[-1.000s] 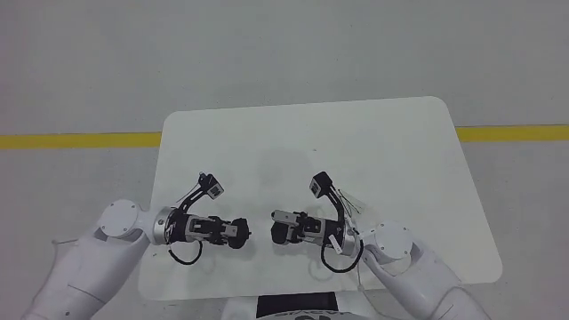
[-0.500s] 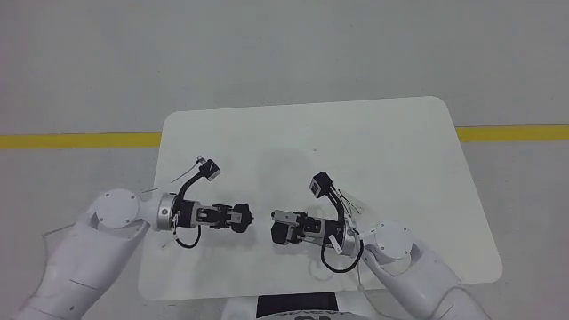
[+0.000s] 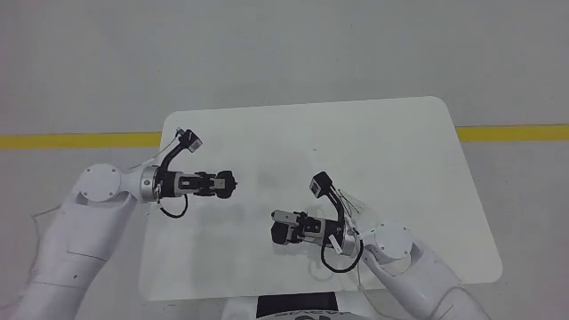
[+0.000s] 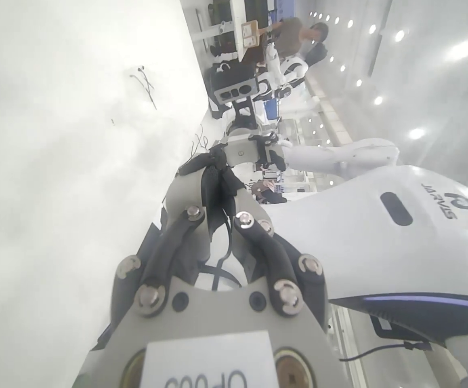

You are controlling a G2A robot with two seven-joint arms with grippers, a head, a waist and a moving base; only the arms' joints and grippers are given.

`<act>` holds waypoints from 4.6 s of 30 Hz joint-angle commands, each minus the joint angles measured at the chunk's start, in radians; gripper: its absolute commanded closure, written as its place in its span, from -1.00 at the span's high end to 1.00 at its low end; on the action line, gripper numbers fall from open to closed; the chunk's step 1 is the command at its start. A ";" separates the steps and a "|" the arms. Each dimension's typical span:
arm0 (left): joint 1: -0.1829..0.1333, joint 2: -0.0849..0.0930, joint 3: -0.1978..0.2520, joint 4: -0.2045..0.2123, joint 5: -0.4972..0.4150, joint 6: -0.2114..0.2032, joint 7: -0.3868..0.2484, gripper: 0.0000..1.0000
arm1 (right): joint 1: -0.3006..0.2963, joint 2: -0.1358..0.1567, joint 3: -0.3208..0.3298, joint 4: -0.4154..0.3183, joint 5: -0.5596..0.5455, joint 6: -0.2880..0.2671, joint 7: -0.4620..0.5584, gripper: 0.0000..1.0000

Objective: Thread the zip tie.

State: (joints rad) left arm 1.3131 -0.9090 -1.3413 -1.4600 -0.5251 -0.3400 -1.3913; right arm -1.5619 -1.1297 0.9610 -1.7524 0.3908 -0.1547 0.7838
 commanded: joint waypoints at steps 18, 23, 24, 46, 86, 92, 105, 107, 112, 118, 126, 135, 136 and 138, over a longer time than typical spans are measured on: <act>-0.051 -0.008 0.030 0.054 -0.040 0.000 0.001 -1.00 | 0.007 0.002 0.006 -0.006 -0.033 0.004 -0.011 1.00; -0.051 -0.008 0.030 0.054 -0.040 0.000 0.001 -1.00 | -0.011 0.028 0.065 -0.108 -0.245 0.087 -0.004 1.00; -0.051 -0.008 0.030 0.054 -0.040 0.000 0.001 -1.00 | -0.020 0.033 0.079 -0.132 -0.272 0.106 0.007 1.00; -0.051 -0.008 0.030 0.054 -0.040 0.000 0.001 -1.00 | 0.052 0.088 0.054 -0.362 -1.008 0.309 0.286 1.00; -0.051 -0.008 0.030 0.054 -0.040 0.000 0.001 -1.00 | 0.198 0.061 -0.065 -0.195 -1.268 0.494 0.411 1.00; -0.051 -0.008 0.030 0.054 -0.040 0.000 0.001 -1.00 | 0.176 0.061 -0.047 -0.182 -1.302 0.495 0.400 1.00; -0.051 -0.008 0.030 0.054 -0.040 0.000 0.001 -1.00 | 0.117 0.054 0.010 -0.201 -1.414 0.495 0.413 -0.20; -0.051 -0.008 0.030 0.054 -0.040 0.000 0.001 -1.00 | 0.107 0.051 0.015 -0.201 -1.430 0.495 0.408 -0.22; -0.051 -0.008 0.030 0.054 -0.040 0.000 0.001 -1.00 | 0.087 0.042 0.018 -0.195 -1.472 0.495 0.393 -0.34; -0.051 -0.008 0.030 0.054 -0.040 0.000 0.001 -1.00 | 0.076 0.027 0.015 -0.176 -1.525 0.495 0.377 -0.38; -0.051 -0.008 0.030 0.054 -0.040 0.000 0.001 -1.00 | 0.077 0.001 0.003 -0.141 -1.585 0.495 0.362 -0.54; -0.051 -0.008 0.030 0.054 -0.040 0.000 0.001 -1.00 | 0.078 -0.025 0.007 -0.112 -1.637 0.495 0.362 -0.58; -0.051 -0.008 0.030 0.054 -0.040 0.000 0.001 -1.00 | 0.078 -0.029 0.009 -0.106 -1.644 0.495 0.362 -0.58; -0.051 -0.008 0.030 0.054 -0.040 0.000 0.001 -1.00 | 0.078 -0.034 0.011 -0.101 -1.653 0.495 0.364 -0.58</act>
State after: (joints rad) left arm 1.2617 -0.9172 -1.3108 -1.4064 -0.5652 -0.3400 -1.3900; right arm -1.4843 -1.1611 0.9711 -1.8562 -1.2581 0.3400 1.1465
